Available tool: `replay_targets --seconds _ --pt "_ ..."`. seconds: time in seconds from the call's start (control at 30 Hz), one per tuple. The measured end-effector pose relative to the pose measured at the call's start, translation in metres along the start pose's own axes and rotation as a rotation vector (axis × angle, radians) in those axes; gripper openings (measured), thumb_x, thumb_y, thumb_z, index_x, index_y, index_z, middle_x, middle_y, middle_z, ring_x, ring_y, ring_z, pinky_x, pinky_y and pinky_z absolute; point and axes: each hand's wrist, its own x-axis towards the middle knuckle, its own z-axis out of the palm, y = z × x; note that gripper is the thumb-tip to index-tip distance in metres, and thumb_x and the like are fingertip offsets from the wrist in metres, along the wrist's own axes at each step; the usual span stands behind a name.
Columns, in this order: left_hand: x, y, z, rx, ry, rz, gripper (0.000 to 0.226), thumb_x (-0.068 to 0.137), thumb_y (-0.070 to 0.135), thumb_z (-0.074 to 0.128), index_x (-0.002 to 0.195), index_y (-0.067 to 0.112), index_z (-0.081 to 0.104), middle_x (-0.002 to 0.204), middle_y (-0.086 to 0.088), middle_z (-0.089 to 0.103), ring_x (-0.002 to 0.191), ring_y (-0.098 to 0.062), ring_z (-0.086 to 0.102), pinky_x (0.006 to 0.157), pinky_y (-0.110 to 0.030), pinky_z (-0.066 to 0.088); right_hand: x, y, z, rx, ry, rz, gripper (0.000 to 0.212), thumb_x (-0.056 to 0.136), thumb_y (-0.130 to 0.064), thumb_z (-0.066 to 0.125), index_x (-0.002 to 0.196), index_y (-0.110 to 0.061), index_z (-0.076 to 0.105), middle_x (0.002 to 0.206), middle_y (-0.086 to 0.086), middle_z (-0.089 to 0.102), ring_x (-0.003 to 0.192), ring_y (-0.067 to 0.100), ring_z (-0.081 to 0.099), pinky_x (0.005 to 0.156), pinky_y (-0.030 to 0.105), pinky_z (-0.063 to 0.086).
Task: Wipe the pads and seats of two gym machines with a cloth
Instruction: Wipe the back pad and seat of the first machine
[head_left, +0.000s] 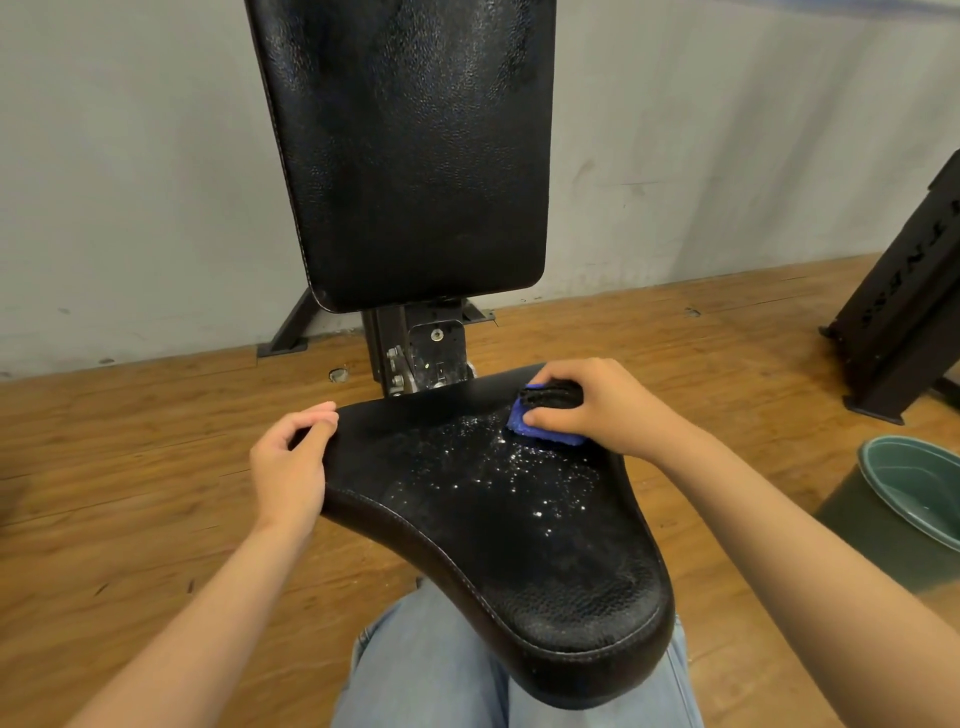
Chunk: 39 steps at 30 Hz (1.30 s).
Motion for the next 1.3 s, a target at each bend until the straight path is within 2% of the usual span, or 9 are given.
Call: replay_targets --seconds 0.13,0.23,0.4,0.53,0.63,0.77,0.93,1.07,1.3 --pt "0.001 -0.002 -0.002 0.014 -0.001 0.004 0.017 0.091 0.011 0.059 0.087 0.022 0.071 0.105 0.013 0.068 0.11 -0.014 0.059 0.105 -0.044 0.042 0.023 0.021 -0.005 -0.052 0.095 0.14 0.02 0.084 -0.027 0.071 0.101 -0.019 0.065 0.092 -0.003 0.067 0.084 0.01 0.06 0.069 0.021 0.048" --pt "0.002 -0.002 -0.002 0.027 -0.001 0.011 0.016 0.091 0.011 0.059 0.087 0.022 0.07 0.105 0.013 0.068 0.11 -0.014 0.059 0.106 -0.045 0.042 0.036 0.024 -0.001 -0.086 0.107 0.188 0.022 0.085 -0.027 0.069 0.104 -0.017 0.064 0.094 -0.001 0.065 0.085 0.014 0.059 0.067 0.023 0.047" --pt "0.001 0.0 -0.002 0.014 -0.003 0.013 0.018 0.091 0.01 0.059 0.086 0.022 0.07 0.107 0.01 0.068 0.111 -0.014 0.059 0.106 -0.044 0.042 0.032 -0.003 0.016 -0.034 0.01 0.023 0.017 0.085 -0.028 0.07 0.101 -0.026 0.064 0.088 -0.011 0.064 0.081 0.005 0.058 0.064 0.013 0.041" --pt "0.0 0.001 -0.002 0.023 -0.007 0.004 0.016 0.092 0.011 0.058 0.09 0.02 0.07 0.107 0.011 0.067 0.111 -0.014 0.058 0.106 -0.044 0.041 0.015 -0.02 0.02 0.015 -0.085 -0.099 0.017 0.083 -0.031 0.072 0.097 -0.031 0.062 0.09 -0.014 0.066 0.083 -0.004 0.058 0.072 0.011 0.045" --pt "0.0 0.001 -0.002 0.028 -0.007 0.002 0.015 0.092 0.011 0.058 0.09 0.02 0.07 0.106 0.012 0.067 0.111 -0.013 0.058 0.106 -0.044 0.041 0.016 -0.017 0.015 0.011 -0.117 -0.087 0.018 0.083 -0.033 0.071 0.099 -0.03 0.063 0.09 -0.015 0.065 0.083 -0.005 0.058 0.071 0.01 0.044" --pt "-0.001 0.002 -0.002 0.021 -0.008 0.0 0.017 0.092 0.011 0.058 0.088 0.022 0.07 0.106 0.012 0.067 0.111 -0.014 0.058 0.106 -0.043 0.041 0.035 0.0 0.009 -0.046 -0.037 -0.006 0.017 0.085 -0.03 0.07 0.1 -0.028 0.064 0.09 -0.01 0.065 0.083 0.004 0.058 0.067 0.011 0.042" --pt "-0.001 0.002 -0.002 0.022 -0.005 -0.001 0.017 0.092 0.011 0.058 0.087 0.022 0.07 0.105 0.013 0.067 0.11 -0.013 0.058 0.106 -0.044 0.042 0.055 0.006 0.012 -0.082 -0.025 0.068 0.015 0.086 -0.029 0.069 0.098 -0.025 0.062 0.09 -0.007 0.062 0.086 0.011 0.058 0.067 0.021 0.041" --pt "-0.001 0.002 -0.002 0.026 -0.002 -0.003 0.018 0.092 0.01 0.058 0.086 0.022 0.07 0.103 0.016 0.067 0.11 -0.013 0.058 0.106 -0.044 0.041 0.048 -0.014 0.024 -0.033 -0.08 -0.037 0.023 0.085 -0.03 0.07 0.106 -0.021 0.066 0.092 -0.007 0.064 0.087 0.01 0.059 0.07 0.019 0.043" --pt "-0.001 0.002 -0.002 0.02 -0.003 -0.011 0.016 0.092 0.011 0.058 0.087 0.02 0.071 0.104 0.017 0.067 0.111 -0.014 0.058 0.106 -0.045 0.042 0.025 -0.041 0.024 0.061 -0.269 -0.175 0.015 0.085 -0.032 0.07 0.098 -0.03 0.063 0.089 -0.014 0.065 0.083 -0.001 0.06 0.072 0.012 0.046"
